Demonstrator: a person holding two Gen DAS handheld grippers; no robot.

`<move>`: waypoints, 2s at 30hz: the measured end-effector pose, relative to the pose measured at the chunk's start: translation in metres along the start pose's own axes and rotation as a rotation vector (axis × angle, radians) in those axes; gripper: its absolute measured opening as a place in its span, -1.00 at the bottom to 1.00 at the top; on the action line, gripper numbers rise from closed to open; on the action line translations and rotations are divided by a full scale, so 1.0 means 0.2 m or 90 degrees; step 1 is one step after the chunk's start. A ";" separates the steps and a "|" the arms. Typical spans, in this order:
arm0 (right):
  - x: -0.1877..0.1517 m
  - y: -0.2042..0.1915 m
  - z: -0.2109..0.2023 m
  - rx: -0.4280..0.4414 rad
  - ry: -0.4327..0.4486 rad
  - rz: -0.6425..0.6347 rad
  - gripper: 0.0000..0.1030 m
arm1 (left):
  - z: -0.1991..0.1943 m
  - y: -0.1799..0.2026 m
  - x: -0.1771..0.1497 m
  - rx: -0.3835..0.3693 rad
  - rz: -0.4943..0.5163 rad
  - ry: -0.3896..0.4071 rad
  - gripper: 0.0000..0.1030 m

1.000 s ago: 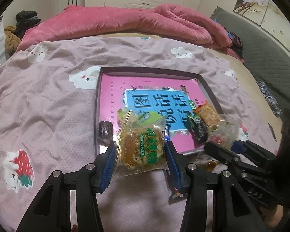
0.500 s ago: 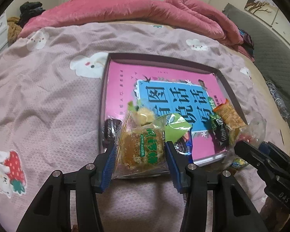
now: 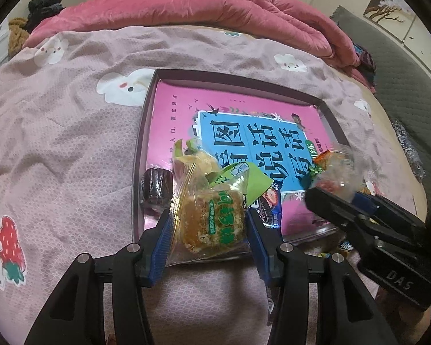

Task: Organize snacks
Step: 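Carry green-label pack into tray with left gripper while right carries clear pack there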

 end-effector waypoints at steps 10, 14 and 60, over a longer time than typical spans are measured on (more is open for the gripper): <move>-0.01 -0.03 0.08 -0.005 -0.027 -0.014 -0.21 | 0.01 -0.01 0.00 -0.001 -0.002 -0.004 0.02; -0.01 -0.03 0.07 -0.010 -0.028 -0.019 -0.21 | 0.01 -0.01 -0.01 0.000 -0.002 -0.004 0.03; -0.10 0.02 -0.04 -0.019 -0.033 0.037 -0.20 | -0.01 -0.02 0.00 -0.002 -0.018 -0.001 0.13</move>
Point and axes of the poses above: each gripper's, at about its wrist camera, not at the fingertips, and z roughly the way its jaws point, y to its right, x to its top, the point moved 1 cm from there along z, roughly the way its jaws point, and after that the axes turned 12 degrees about -z, right-handed, at the moved point
